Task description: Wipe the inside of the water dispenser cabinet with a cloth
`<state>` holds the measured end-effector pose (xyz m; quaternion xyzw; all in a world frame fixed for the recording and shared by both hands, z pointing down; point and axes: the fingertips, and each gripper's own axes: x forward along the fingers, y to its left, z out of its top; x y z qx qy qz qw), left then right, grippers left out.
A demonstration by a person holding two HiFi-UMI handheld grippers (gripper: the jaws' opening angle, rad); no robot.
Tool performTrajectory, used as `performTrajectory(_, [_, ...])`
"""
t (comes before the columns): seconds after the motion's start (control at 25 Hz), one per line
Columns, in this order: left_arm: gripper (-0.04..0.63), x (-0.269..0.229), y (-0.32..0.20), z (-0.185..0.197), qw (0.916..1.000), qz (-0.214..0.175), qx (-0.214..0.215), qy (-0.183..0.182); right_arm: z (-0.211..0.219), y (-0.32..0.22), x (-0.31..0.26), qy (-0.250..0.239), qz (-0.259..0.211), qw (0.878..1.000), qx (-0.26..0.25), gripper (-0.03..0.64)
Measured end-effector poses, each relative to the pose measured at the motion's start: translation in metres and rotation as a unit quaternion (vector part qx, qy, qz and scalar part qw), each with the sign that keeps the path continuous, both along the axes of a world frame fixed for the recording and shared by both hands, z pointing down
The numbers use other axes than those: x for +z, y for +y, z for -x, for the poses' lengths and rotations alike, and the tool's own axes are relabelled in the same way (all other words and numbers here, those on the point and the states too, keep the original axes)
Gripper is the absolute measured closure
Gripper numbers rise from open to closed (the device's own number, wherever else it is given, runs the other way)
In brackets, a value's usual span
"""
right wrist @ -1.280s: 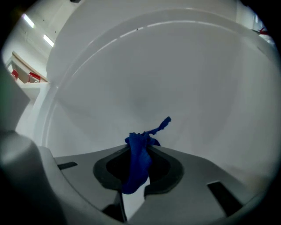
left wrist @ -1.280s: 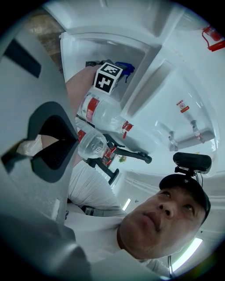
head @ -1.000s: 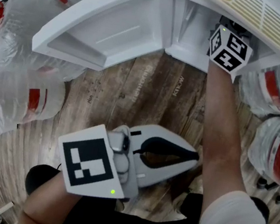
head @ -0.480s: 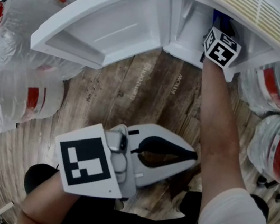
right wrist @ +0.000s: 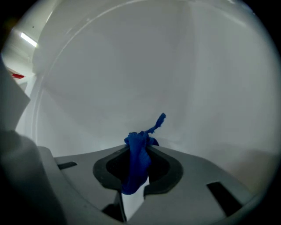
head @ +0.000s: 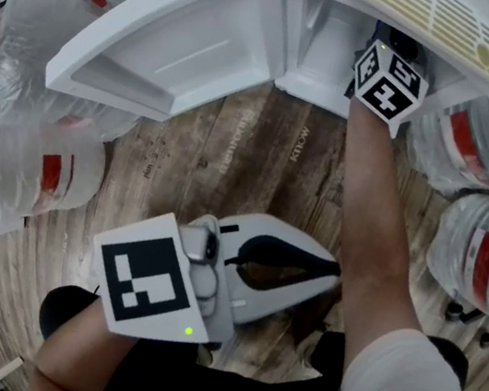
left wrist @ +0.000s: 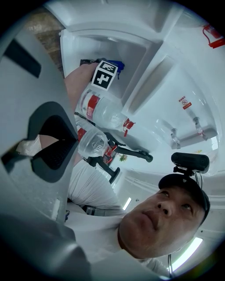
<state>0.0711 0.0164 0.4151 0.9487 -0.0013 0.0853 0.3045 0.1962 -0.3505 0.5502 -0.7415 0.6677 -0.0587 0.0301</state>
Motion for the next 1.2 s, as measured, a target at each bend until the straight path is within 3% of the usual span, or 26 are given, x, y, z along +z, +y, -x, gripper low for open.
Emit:
performTrajectory(0.12, [0.592,0.0,0.001,-0.002,1.0,0.001,0.001,0.0,0.0,0.003,-0.043,0.011,-0.053,0.999,0.003,0.554])
performTrajectory(0.24, [0.592,-0.001,0.001,-0.002,1.0,0.0,-0.001,0.001,-0.008,0.001,-0.055,0.008,-0.065,0.998,0.012,0.558])
performTrajectory(0.6, [0.592,-0.001,0.003,-0.002,1.0,-0.004,0.0,-0.005,-0.02,-0.005,0.02,-0.037,0.022,0.999,0.031,0.558])
performTrajectory(0.8, [0.592,-0.002,0.004,-0.002,1.0,-0.003,-0.001,-0.004,-0.022,-0.006,0.053,-0.078,0.064,0.994,0.038,0.558])
performTrajectory(1.0, [0.592,-0.001,0.005,0.0,1.0,-0.004,0.0,-0.005,-0.027,0.001,0.074,-0.088,0.095,0.99,0.05,0.558])
performTrajectory(1.12, [0.592,-0.001,0.005,-0.001,1.0,-0.003,-0.001,-0.005,-0.028,0.006,0.077,-0.111,0.097,0.987,0.057,0.555])
performTrajectory(1.2, [0.592,-0.002,0.004,0.0,1.0,-0.001,-0.002,-0.004,-0.025,0.007,0.062,-0.133,0.071,0.987,0.055,0.554])
